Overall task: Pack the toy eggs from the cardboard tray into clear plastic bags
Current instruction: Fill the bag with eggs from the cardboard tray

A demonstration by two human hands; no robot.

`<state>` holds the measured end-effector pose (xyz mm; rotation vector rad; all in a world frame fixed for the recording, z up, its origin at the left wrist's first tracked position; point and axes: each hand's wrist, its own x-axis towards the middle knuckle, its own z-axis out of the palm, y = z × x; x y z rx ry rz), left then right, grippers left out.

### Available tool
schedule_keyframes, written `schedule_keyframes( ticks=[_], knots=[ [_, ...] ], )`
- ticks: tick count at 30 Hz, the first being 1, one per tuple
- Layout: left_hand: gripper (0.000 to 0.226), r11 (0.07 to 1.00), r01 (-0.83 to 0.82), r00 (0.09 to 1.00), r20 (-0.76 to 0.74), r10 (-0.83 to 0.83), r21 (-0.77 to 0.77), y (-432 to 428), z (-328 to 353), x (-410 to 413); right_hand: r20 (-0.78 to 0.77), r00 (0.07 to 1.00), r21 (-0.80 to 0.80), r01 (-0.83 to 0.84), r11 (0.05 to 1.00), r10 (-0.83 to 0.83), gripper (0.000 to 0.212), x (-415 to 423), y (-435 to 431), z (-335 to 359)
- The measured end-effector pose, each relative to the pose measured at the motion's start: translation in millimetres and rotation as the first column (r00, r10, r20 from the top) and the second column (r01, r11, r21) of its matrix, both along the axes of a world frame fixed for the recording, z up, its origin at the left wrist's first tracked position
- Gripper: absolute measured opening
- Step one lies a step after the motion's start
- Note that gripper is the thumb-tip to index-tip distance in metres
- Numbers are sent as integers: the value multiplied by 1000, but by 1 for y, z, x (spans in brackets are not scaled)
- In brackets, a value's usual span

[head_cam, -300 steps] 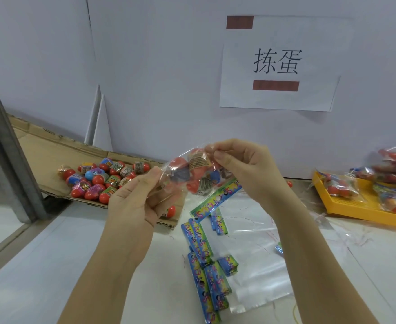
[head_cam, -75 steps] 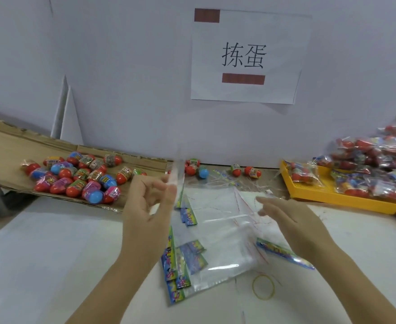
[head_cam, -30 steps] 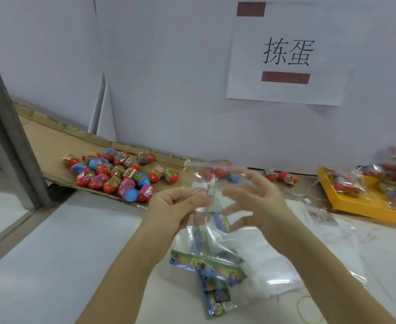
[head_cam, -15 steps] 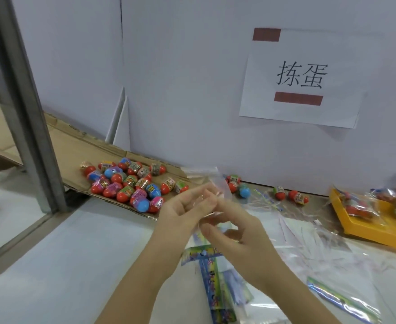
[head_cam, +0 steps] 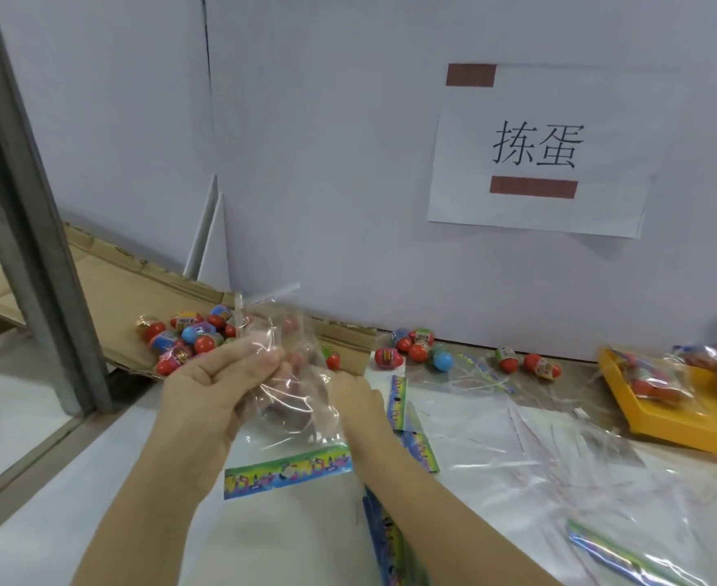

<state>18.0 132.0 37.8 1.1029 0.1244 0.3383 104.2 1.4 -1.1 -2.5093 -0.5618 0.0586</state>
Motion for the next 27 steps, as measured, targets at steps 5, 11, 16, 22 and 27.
schedule_keyframes(
  ticks=[5, 11, 16, 22, 27],
  knots=[
    [14, 993, 46, 999, -7, -47, -106, -8, -6, 0, 65, 997, -177, 57, 982, -46, 33, 1, 19, -12],
    [27, 998, 67, 995, -80, -67, -12, -20, -5, -4, -225, 965, 788, 263, 556, -137, 18, -12, 3, 4],
    [38, 989, 103, 987, -135, -88, 107, -43, -6, -5, -188, 981, 975, 192, 111, -46, 28, -24, -57, 52],
    [50, 966, 155, 985, -112, -134, 206, -68, -10, -9, 151, 965, 755, -251, 605, 213, 32, -63, -122, 92],
    [47, 950, 173, 985, -37, -169, 261, -79, -10, -13, 139, 985, 511, -159, 845, 102, 35, -65, -121, 85]
  ],
)
